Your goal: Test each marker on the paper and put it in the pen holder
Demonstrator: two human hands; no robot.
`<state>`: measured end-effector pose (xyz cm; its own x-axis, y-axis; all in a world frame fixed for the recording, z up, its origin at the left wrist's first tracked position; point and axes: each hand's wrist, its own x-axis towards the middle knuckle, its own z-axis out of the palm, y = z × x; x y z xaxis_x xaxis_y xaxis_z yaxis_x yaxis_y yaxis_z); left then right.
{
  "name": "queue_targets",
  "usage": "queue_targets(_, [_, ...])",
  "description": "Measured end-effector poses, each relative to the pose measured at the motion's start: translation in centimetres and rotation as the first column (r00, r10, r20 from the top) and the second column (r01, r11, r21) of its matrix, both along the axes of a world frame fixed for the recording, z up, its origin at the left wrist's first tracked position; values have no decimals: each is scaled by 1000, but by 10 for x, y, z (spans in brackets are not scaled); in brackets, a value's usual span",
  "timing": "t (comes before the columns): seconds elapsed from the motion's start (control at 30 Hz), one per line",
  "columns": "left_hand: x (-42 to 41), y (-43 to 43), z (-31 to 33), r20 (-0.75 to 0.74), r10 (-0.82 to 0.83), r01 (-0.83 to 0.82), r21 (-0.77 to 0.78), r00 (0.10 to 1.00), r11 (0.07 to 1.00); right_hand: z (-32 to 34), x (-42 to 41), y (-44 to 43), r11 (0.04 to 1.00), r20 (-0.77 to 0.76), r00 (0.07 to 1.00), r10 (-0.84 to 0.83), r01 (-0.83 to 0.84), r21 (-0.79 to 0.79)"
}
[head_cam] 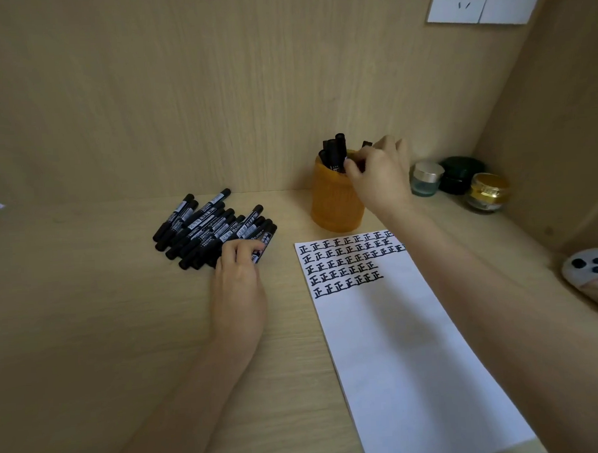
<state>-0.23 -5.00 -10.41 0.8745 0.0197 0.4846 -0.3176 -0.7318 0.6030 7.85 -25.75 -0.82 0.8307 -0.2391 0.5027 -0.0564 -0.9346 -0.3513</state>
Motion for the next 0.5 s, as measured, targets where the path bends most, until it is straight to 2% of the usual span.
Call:
queue_targets(0.1, [-6, -6, 11, 48, -115, 122, -170, 992, 978, -8, -24, 8, 978, 204, 977, 54, -92, 185])
queue_targets(0.17, [-10, -10, 16, 84, -217, 231, -242, 973, 942, -14, -43, 17, 901, 179, 977, 114, -178, 396])
queue_targets(0.23, [-12, -13, 18, 122, -295, 319, -301, 948, 899, -20, -62, 26, 767, 71, 969, 237, -231, 598])
queue_targets(0.33, [-14, -16, 19, 144, -379, 406, -322, 914, 855, -33, -86, 35, 508, -39, 878, 477, -240, 827])
queue_targets(0.4, [-15, -18, 19, 128, -427, 445, -336, 895, 830, -39, -94, 38, 376, 5, 830, 557, -258, 890])
queue_targets(0.5, [-16, -17, 15, 24, -439, 420, -342, 898, 840, -42, -100, 39, 351, 55, 831, 554, -294, 889])
